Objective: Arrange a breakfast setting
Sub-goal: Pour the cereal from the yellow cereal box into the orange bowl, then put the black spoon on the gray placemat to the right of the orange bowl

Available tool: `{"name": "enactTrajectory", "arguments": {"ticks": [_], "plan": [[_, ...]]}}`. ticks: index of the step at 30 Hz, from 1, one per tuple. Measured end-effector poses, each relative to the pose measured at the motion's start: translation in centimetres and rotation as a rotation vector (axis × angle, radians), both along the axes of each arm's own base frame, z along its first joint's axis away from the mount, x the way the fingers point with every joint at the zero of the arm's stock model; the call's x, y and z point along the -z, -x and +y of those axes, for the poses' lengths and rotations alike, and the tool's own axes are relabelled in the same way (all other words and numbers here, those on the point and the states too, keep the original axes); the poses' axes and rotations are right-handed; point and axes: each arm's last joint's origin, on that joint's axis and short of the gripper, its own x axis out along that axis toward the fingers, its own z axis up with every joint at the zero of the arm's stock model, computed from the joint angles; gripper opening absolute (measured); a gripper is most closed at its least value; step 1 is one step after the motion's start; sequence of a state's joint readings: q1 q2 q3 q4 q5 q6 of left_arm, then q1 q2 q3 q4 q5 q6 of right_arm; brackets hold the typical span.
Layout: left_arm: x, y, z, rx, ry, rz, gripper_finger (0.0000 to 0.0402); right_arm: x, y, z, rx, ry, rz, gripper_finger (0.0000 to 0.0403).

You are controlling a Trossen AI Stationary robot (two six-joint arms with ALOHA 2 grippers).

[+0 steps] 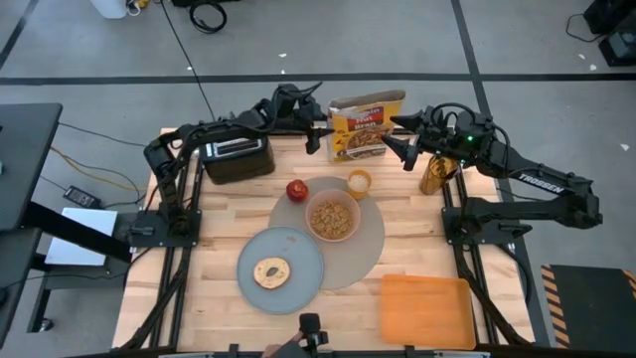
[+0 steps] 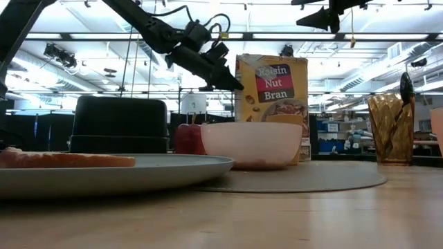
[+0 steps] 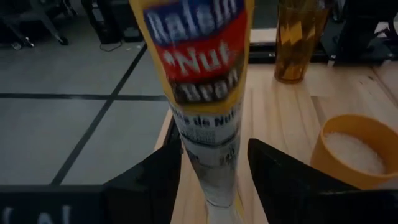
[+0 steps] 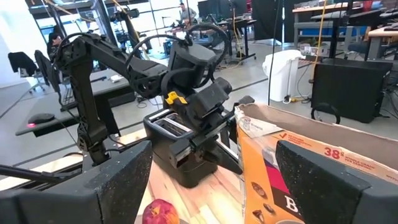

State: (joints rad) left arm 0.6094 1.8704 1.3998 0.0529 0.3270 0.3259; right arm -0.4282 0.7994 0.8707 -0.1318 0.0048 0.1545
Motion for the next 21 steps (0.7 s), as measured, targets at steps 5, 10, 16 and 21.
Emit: {"name": "enactTrajectory", "arguments": {"ticks": [5, 10, 16, 21], "plan": [[-0.2, 0.1, -0.1, 0.000, -0.001, -0.001, 0.0195, 0.0, 0.0, 0.0, 0.000, 0.000, 0.000, 0.0349], [-0.4, 0.3, -0.3, -0.001, 0.007, 0.010, 0.0195, 0.0, 0.0, 0.0, 0.000, 0.000, 0.000, 0.0349], [-0.9, 1.4, -0.3, -0.018, 0.034, 0.068, 0.0195, 0.0, 0.0, 0.0, 0.000, 0.000, 0.000, 0.0348], [-1.6, 2.6, -0.4, -0.031, 0.052, 0.113, 0.0195, 0.0, 0.0, 0.0, -0.006, 0.000, 0.000, 0.0348]]}}
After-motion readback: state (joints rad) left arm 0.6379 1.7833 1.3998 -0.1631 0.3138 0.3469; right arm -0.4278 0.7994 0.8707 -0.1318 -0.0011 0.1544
